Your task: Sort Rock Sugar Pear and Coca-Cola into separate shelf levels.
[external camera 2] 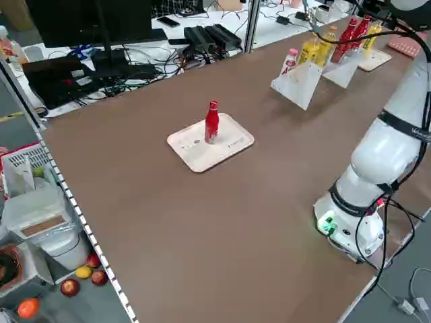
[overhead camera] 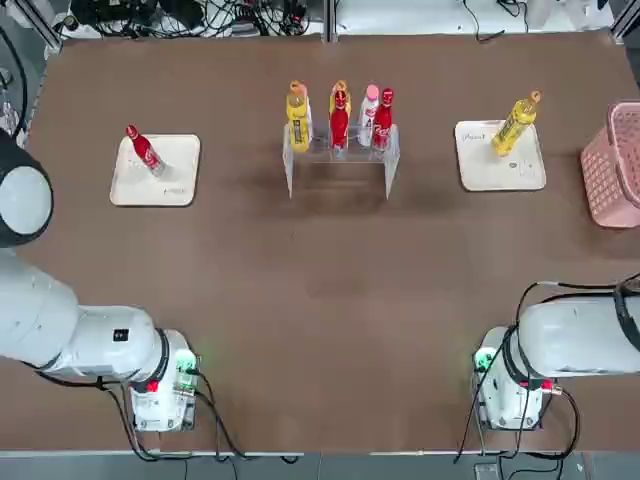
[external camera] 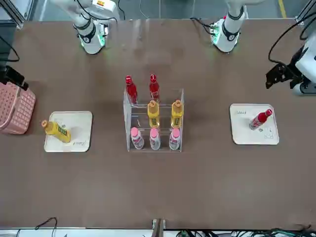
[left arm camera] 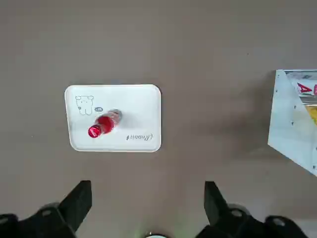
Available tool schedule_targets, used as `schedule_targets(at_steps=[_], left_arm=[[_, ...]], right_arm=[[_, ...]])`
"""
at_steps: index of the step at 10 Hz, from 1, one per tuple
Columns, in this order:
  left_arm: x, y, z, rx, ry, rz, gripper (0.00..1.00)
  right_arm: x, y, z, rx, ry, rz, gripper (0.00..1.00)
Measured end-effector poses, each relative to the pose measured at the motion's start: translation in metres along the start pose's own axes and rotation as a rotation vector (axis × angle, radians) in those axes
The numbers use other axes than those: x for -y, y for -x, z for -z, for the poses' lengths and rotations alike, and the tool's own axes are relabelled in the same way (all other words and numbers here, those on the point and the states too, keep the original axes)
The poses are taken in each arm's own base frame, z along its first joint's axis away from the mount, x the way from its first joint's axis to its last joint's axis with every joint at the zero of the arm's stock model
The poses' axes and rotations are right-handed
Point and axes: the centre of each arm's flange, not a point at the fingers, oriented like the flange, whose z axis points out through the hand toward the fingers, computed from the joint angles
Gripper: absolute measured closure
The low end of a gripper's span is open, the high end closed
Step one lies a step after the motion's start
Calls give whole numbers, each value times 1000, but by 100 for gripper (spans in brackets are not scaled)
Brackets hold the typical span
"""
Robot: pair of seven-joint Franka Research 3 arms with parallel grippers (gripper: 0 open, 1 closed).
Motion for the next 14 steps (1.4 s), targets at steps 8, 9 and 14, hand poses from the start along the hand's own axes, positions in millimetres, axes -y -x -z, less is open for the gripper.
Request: schedule_targets(at_steps=[8, 9, 14], left_arm=[[69, -18, -24, -13, 3, 82, 1], [86, -26, -46, -24, 3, 103, 2], [162, -30, -163, -33, 6, 179, 1]], right_arm=[[-2, 0, 5, -10, -2, -4, 0], [-3, -1, -1, 0, 0, -7, 1], [-21, -17, -53, 41, 7, -26, 15]])
